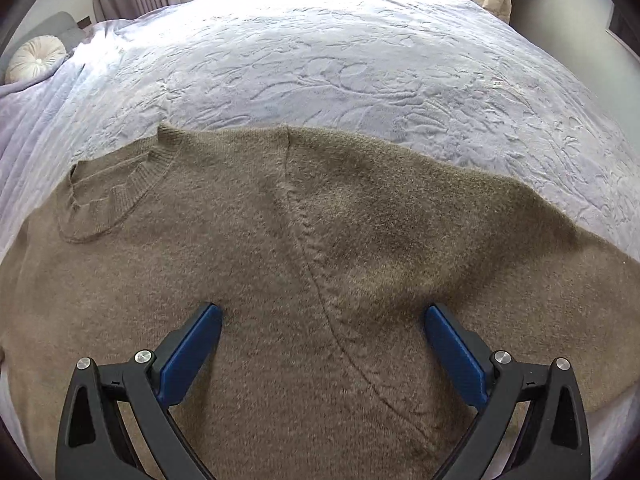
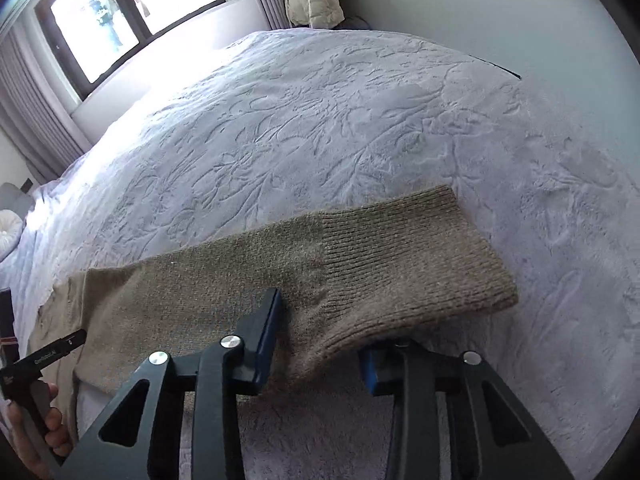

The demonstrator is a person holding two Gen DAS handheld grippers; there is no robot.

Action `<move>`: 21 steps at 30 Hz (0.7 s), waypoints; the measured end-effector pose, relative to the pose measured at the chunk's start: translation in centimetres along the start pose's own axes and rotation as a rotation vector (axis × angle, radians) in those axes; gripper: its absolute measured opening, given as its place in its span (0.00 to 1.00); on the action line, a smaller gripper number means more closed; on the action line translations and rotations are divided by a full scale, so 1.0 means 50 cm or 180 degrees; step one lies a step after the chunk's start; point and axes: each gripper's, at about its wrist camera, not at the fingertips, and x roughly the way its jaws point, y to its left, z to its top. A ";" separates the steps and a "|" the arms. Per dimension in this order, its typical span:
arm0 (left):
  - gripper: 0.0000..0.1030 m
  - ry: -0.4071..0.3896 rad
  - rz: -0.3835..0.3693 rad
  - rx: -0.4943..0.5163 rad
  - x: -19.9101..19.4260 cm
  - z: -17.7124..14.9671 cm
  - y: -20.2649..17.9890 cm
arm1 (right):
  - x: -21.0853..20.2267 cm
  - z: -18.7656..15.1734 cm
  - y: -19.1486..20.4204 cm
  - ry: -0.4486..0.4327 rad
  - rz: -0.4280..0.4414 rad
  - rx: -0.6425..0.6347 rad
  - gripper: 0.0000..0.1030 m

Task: Fold small clothes
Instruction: 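Carry the held sleeve across the sweater body with the right tool and release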

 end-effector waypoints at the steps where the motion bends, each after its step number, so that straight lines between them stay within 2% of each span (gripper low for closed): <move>1: 1.00 0.0014 0.0026 0.0011 0.006 0.002 -0.004 | 0.004 0.003 0.003 0.0002 -0.0013 -0.0015 0.23; 3: 1.00 0.0030 0.0108 0.0111 0.017 0.007 -0.017 | 0.008 0.010 0.008 -0.0034 0.0003 -0.0072 0.10; 5: 1.00 0.0075 0.0020 0.0113 0.008 0.017 -0.011 | -0.003 0.016 0.014 -0.0069 -0.0005 -0.0039 0.07; 7: 1.00 0.0022 -0.0182 -0.0041 -0.012 0.025 0.015 | -0.044 0.014 0.027 -0.0293 0.0009 -0.0088 0.07; 8: 1.00 -0.0051 -0.0206 -0.0168 -0.021 0.024 0.035 | -0.071 0.013 0.046 -0.0449 -0.0074 -0.0205 0.07; 9: 1.00 -0.0067 -0.0153 -0.0233 -0.020 0.023 0.045 | -0.090 0.010 0.059 -0.0527 -0.0129 -0.0286 0.07; 11: 1.00 0.0161 0.0070 -0.0053 0.021 0.020 0.032 | -0.125 0.011 0.097 -0.0695 -0.0239 -0.0461 0.07; 14: 1.00 0.0053 0.0172 0.0210 0.009 0.023 0.010 | -0.168 0.016 0.167 -0.0830 -0.0342 -0.0713 0.07; 15: 1.00 0.0067 0.0105 0.0198 0.002 0.027 0.014 | -0.178 0.019 0.185 -0.0862 -0.0355 -0.0768 0.07; 17: 1.00 0.0040 -0.0216 0.0001 -0.024 0.033 0.052 | -0.219 0.018 0.237 -0.1001 -0.0368 -0.0923 0.07; 21: 1.00 -0.0063 -0.0242 -0.0272 -0.057 0.026 0.158 | -0.279 0.006 0.356 -0.1237 -0.0307 -0.1255 0.07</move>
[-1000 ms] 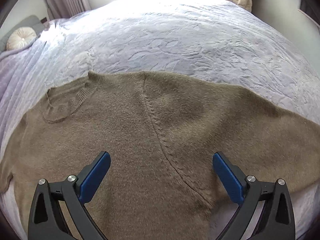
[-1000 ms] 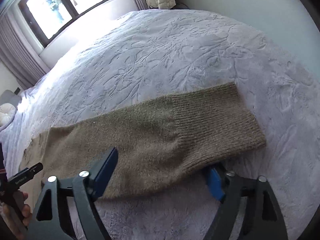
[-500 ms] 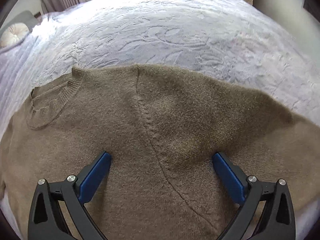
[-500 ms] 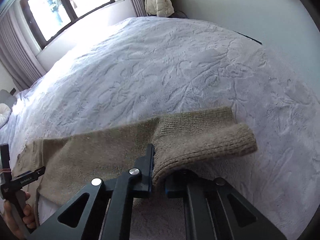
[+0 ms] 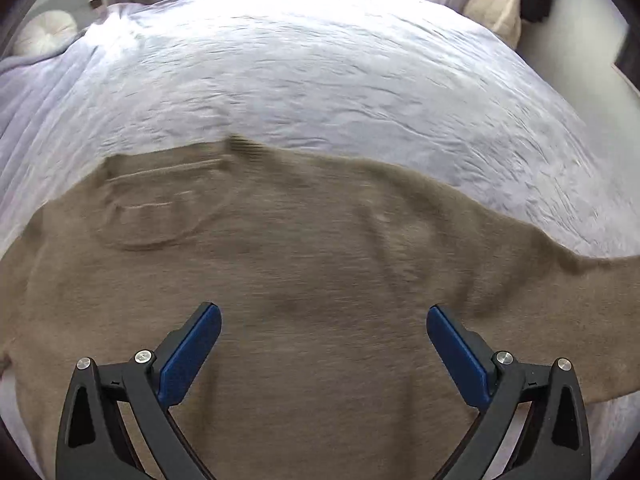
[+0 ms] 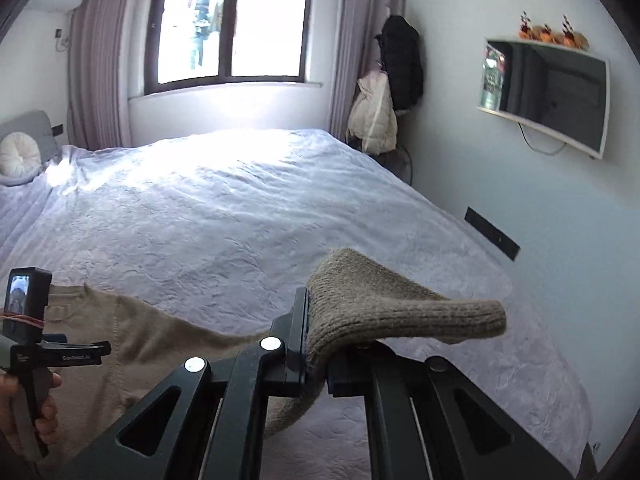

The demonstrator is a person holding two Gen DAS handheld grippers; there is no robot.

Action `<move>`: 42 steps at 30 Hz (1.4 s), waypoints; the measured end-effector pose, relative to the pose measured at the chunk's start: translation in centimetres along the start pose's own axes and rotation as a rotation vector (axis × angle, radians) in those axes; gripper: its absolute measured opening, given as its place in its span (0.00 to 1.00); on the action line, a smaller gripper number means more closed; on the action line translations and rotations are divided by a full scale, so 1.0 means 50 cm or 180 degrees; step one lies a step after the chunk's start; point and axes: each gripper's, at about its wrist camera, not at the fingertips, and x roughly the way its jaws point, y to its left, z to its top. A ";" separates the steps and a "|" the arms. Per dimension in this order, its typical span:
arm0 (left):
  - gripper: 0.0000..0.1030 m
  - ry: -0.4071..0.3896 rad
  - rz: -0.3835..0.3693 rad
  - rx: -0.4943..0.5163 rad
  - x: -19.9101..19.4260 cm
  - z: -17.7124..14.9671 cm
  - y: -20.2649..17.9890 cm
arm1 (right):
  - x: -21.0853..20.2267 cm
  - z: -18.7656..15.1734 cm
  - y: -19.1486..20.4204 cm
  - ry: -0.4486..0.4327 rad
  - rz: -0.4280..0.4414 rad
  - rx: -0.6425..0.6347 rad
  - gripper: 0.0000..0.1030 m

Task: Fold small clothes
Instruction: 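Carry the held sleeve across the sweater body with the right tool and release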

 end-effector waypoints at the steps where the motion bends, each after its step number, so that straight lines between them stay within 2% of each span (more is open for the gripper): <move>1: 1.00 -0.0010 0.0002 -0.0037 -0.003 0.000 0.024 | -0.015 0.015 0.041 -0.0067 0.0055 -0.0100 0.07; 5: 1.00 -0.0066 0.0016 -0.0299 -0.038 -0.013 0.156 | -0.055 0.058 0.215 -0.0250 0.0348 -0.0409 0.07; 7: 1.00 -0.0091 0.0032 -0.0376 -0.050 -0.018 0.197 | -0.068 0.066 0.305 -0.0307 0.0463 -0.0552 0.07; 11: 1.00 -0.0198 0.0086 -0.0633 -0.091 -0.051 0.358 | -0.062 0.046 0.485 -0.0283 0.0708 -0.0829 0.07; 14: 1.00 -0.0217 0.0181 -0.0837 -0.094 -0.063 0.444 | -0.020 0.001 0.634 -0.0062 0.0938 -0.1004 0.07; 18: 1.00 -0.0251 0.0207 -0.1109 -0.111 -0.104 0.539 | 0.052 -0.086 0.769 0.0290 0.1095 -0.1252 0.07; 21: 1.00 -0.0268 0.0204 -0.1253 -0.123 -0.138 0.593 | 0.100 -0.155 0.868 0.0557 0.1140 -0.1446 0.07; 24: 1.00 -0.0252 0.0220 -0.1310 -0.121 -0.166 0.619 | 0.118 -0.180 0.936 0.0652 0.1108 -0.1590 0.07; 26: 1.00 -0.0239 0.0185 -0.1346 -0.117 -0.178 0.626 | 0.123 -0.180 0.955 0.0687 0.1106 -0.1608 0.07; 28: 1.00 -0.0249 0.0150 -0.1365 -0.125 -0.188 0.634 | 0.131 -0.178 0.962 0.0830 0.1225 -0.1574 0.11; 29: 1.00 -0.0262 0.0131 -0.1387 -0.127 -0.189 0.634 | 0.132 -0.176 0.966 0.0922 0.1316 -0.1543 0.24; 30: 1.00 -0.0279 0.0115 -0.1414 -0.131 -0.190 0.634 | 0.132 -0.175 0.963 0.1028 0.1454 -0.1505 0.45; 32: 1.00 -0.0357 0.0096 -0.1525 -0.148 -0.192 0.637 | 0.115 -0.168 0.950 0.1015 0.1580 -0.1457 0.70; 33: 1.00 -0.0398 0.0077 -0.1570 -0.158 -0.193 0.639 | 0.099 -0.157 0.932 0.0960 0.1635 -0.1408 0.72; 35: 1.00 -0.0468 0.0070 -0.1598 -0.180 -0.195 0.638 | 0.064 -0.131 0.876 0.0900 0.1952 -0.1254 0.72; 36: 1.00 -0.0529 0.0110 -0.1607 -0.192 -0.193 0.634 | 0.048 -0.119 0.847 0.0851 0.1972 -0.1203 0.72; 39: 1.00 -0.0504 0.0083 -0.1522 -0.199 -0.176 0.606 | 0.047 -0.092 0.734 0.0709 0.1666 -0.1104 0.74; 42: 1.00 -0.0417 0.0036 -0.1167 -0.178 -0.145 0.512 | 0.111 -0.092 0.619 0.0745 0.1051 -0.1111 0.74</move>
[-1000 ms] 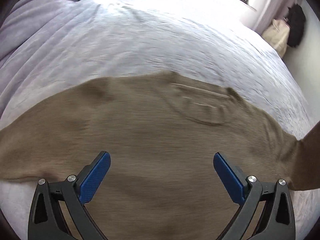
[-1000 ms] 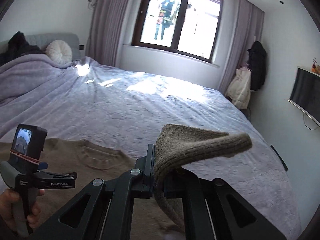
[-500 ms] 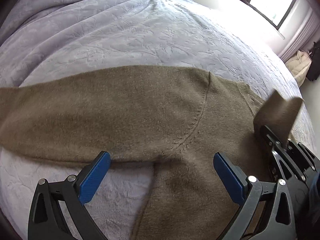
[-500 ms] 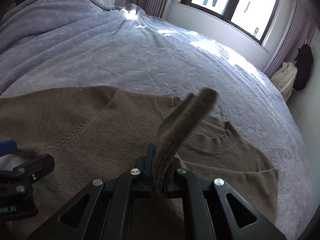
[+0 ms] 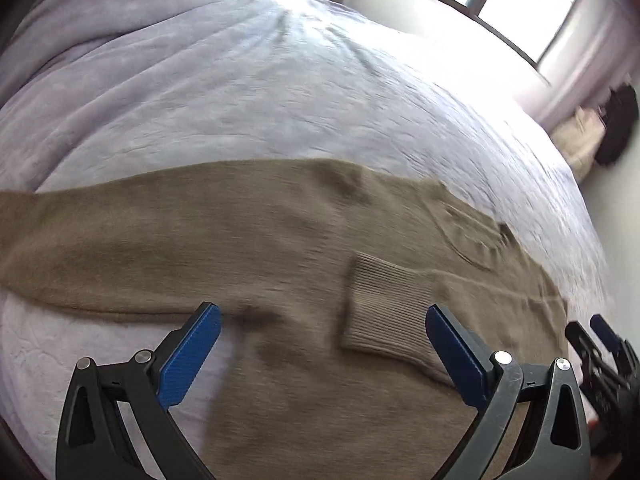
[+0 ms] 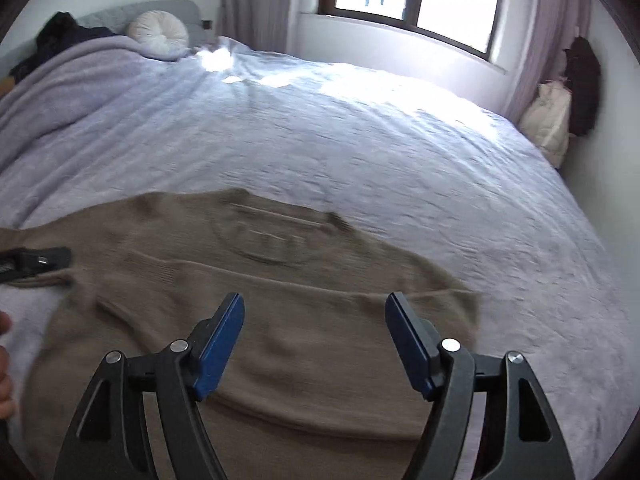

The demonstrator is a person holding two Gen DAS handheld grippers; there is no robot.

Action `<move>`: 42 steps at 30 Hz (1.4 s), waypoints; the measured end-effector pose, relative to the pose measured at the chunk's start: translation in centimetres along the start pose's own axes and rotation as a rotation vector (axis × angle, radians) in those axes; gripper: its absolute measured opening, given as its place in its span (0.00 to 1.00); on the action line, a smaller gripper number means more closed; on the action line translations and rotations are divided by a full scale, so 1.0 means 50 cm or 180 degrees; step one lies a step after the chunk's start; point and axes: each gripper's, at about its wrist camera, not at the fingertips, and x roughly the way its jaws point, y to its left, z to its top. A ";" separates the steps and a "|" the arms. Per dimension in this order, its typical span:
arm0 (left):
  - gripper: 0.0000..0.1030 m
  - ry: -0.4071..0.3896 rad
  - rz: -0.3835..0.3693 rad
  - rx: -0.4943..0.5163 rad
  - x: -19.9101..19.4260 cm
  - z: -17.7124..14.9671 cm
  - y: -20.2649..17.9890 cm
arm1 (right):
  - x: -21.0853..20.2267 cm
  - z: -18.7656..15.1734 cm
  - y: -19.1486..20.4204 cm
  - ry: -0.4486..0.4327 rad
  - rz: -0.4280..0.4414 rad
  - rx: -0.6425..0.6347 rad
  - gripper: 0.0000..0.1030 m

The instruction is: Fold small clothes

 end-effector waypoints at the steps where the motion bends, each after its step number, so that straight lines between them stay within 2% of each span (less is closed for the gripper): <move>1: 1.00 0.0021 -0.0028 0.0085 0.004 -0.006 -0.025 | 0.019 -0.013 -0.043 0.0122 -0.0128 0.0073 0.74; 3: 1.00 0.0155 -0.0173 0.0358 0.043 -0.022 -0.111 | 0.059 -0.043 -0.110 0.0327 -0.0161 0.0314 0.74; 5: 1.00 0.0278 -0.0164 0.0527 0.083 -0.037 -0.160 | 0.086 -0.072 -0.127 0.0437 -0.0019 0.0436 0.74; 6: 1.00 0.0341 -0.0056 0.0604 0.110 -0.047 -0.177 | 0.093 -0.083 -0.122 0.0484 0.0085 0.0405 0.74; 9: 1.00 0.0329 0.0162 0.0748 0.148 -0.069 -0.180 | 0.112 -0.119 -0.061 0.0712 0.0715 0.0082 0.74; 10: 1.00 0.0228 0.0171 0.0851 0.150 -0.080 -0.173 | 0.099 -0.122 -0.052 0.0590 0.0687 -0.0025 0.74; 12: 1.00 0.0114 0.0093 0.0885 0.141 -0.091 -0.163 | 0.084 -0.112 -0.071 0.0436 0.0751 0.0026 0.74; 15: 1.00 -0.0045 0.0063 0.0879 0.138 -0.105 -0.156 | 0.098 -0.071 -0.158 0.0314 0.0777 0.0448 0.74; 17: 1.00 -0.0148 0.0090 0.0856 0.144 -0.115 -0.156 | 0.133 -0.043 -0.199 0.0387 0.0830 0.0658 0.75; 19: 1.00 -0.0164 0.0116 0.0861 0.146 -0.114 -0.160 | 0.205 -0.014 -0.225 0.0631 0.1100 0.0749 0.75; 21: 1.00 -0.0164 0.0092 0.0855 0.147 -0.113 -0.158 | 0.268 0.001 -0.242 0.0819 0.0942 0.0753 0.74; 23: 1.00 -0.0171 0.0077 0.0855 0.146 -0.113 -0.157 | 0.288 0.032 -0.273 0.0719 0.0865 0.0840 0.74; 25: 1.00 -0.0179 0.0081 0.0858 0.149 -0.114 -0.158 | 0.275 0.051 -0.299 0.0645 0.0810 0.1003 0.74; 28: 1.00 -0.0144 0.0107 0.0879 0.147 -0.112 -0.161 | 0.226 0.049 -0.299 0.0510 0.0783 0.0945 0.74; 30: 1.00 -0.0065 0.0174 0.0888 0.137 -0.100 -0.171 | 0.183 0.024 -0.272 0.0495 0.0798 0.0721 0.74; 32: 1.00 -0.0132 0.0087 0.0679 0.111 -0.077 -0.172 | 0.143 -0.008 -0.230 0.0423 0.0799 0.0478 0.78; 35: 1.00 -0.0113 -0.0007 0.0458 0.108 -0.057 -0.172 | 0.120 -0.076 -0.180 0.0586 0.0842 0.0311 0.78; 37: 1.00 0.0095 0.0192 0.0606 0.147 -0.068 -0.175 | 0.119 -0.121 -0.153 0.0719 0.0865 0.0200 0.77; 38: 1.00 0.0142 0.0316 0.0722 0.160 -0.076 -0.174 | 0.110 -0.140 -0.135 0.0673 0.0727 0.0078 0.77; 40: 1.00 0.0056 0.0311 0.0866 0.144 -0.090 -0.167 | 0.086 -0.156 -0.119 0.0619 0.0701 -0.0040 0.78; 42: 1.00 -0.0010 0.0306 0.0760 0.112 -0.088 -0.152 | 0.057 -0.156 -0.112 0.0620 0.0775 -0.0097 0.78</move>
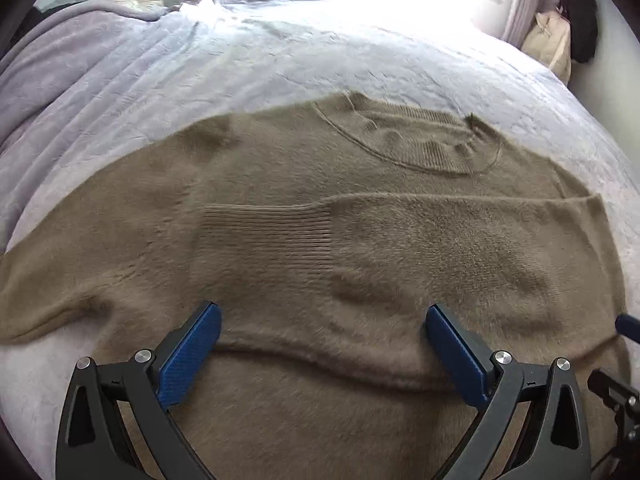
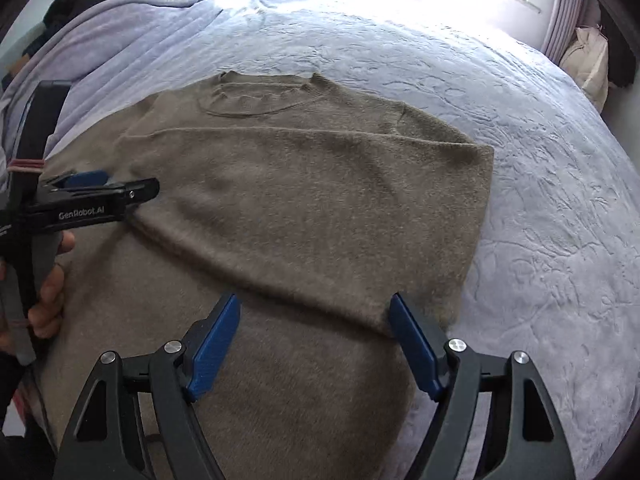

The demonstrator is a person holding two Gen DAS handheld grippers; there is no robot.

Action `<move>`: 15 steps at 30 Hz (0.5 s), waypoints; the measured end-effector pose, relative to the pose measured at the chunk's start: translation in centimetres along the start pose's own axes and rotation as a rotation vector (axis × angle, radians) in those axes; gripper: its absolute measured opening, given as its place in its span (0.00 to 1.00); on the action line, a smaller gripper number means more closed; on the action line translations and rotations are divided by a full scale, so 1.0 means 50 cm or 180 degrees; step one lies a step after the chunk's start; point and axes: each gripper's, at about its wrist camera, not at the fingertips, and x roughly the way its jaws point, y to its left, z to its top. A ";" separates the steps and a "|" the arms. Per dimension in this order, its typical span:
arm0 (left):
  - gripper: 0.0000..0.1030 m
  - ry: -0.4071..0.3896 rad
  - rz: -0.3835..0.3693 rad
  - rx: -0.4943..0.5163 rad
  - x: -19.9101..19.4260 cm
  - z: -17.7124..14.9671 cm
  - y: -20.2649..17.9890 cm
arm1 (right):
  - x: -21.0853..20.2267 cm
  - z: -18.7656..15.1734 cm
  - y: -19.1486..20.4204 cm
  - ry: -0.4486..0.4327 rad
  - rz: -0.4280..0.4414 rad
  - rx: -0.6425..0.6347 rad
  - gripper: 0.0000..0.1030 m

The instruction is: Fold small clothes

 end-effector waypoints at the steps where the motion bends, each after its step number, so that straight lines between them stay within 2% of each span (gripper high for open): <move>1: 1.00 -0.0043 -0.0059 -0.0093 -0.012 0.000 0.010 | -0.015 0.002 0.004 -0.0056 0.0011 -0.0034 0.78; 3: 1.00 -0.0030 -0.0189 -0.0208 -0.018 0.003 0.021 | -0.034 0.023 0.004 -0.0176 -0.0151 -0.0042 0.78; 5: 1.00 0.0039 -0.0146 -0.0170 -0.003 0.006 0.012 | -0.028 0.058 0.001 -0.0222 -0.0291 0.0015 0.78; 8: 1.00 0.0154 0.0094 0.0034 0.032 0.000 -0.008 | 0.030 0.109 -0.005 0.0011 -0.0410 0.0190 0.78; 10: 1.00 0.0117 0.0102 0.0063 0.024 -0.002 -0.009 | 0.096 0.132 -0.002 0.0322 -0.0512 0.0271 0.78; 13: 1.00 0.0086 0.0051 -0.0053 -0.004 -0.007 0.020 | 0.123 0.156 0.022 0.0243 -0.0709 0.0340 0.80; 15: 1.00 0.0077 0.0047 -0.0201 -0.019 -0.017 0.055 | 0.124 0.167 0.039 0.0203 -0.0662 0.0456 0.80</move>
